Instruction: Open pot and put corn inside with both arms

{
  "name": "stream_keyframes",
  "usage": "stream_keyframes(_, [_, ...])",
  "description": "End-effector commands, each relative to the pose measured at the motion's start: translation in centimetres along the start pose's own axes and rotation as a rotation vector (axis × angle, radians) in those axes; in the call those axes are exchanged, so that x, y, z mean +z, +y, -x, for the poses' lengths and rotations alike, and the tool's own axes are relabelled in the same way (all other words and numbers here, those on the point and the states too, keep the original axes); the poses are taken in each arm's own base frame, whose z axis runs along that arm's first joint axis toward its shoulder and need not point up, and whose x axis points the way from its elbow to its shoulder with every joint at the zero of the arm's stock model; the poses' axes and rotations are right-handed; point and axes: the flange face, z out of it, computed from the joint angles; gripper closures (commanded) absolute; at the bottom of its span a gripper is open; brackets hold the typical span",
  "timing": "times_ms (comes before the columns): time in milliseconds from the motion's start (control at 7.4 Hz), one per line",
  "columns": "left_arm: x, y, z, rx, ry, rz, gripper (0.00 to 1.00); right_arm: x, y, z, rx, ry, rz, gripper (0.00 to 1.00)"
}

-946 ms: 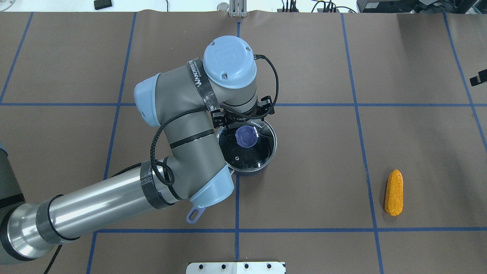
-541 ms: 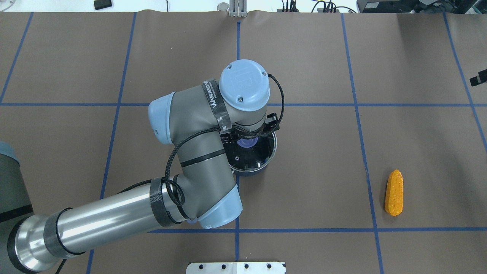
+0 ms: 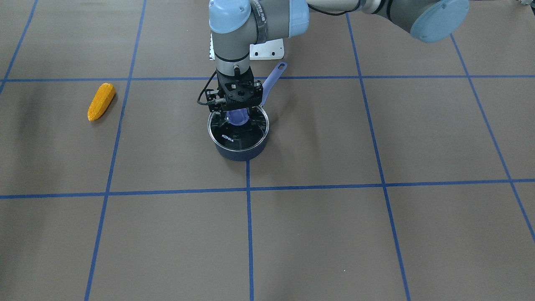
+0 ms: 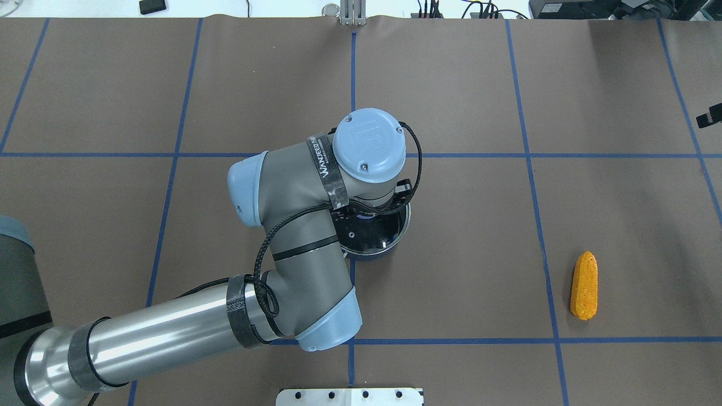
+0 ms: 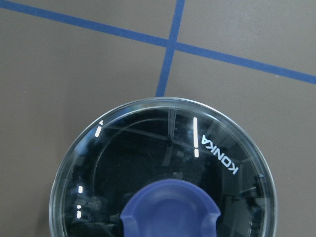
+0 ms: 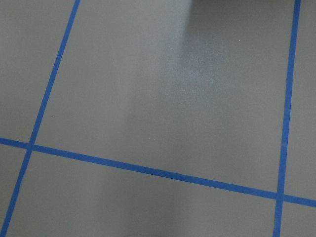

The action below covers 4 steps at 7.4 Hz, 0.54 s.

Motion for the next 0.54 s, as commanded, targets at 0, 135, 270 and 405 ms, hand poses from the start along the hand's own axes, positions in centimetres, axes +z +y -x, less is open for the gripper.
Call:
stream_keyframes(0, [-0.09, -0.11, 0.04, 0.006, -0.001, -0.005, 0.27, 0.12, 0.01, 0.04, -0.001, -0.001, 0.001, 0.00])
stream_keyframes(135, [-0.05, -0.02, 0.03, 0.009, -0.001, -0.006, 0.26, 0.08, 0.01, 0.08, -0.001, -0.001, 0.001, 0.00])
stream_keyframes(270, [-0.16, -0.11, 0.04, 0.008, 0.001, -0.007, 0.25, 0.03, -0.08, 0.15, -0.003, -0.001, -0.001, 0.00])
stream_keyframes(405, [-0.23, -0.10, 0.03, 0.008, 0.002, -0.007, 0.25, 0.05, -0.07, 0.13, -0.002, -0.001, 0.000, 0.00])
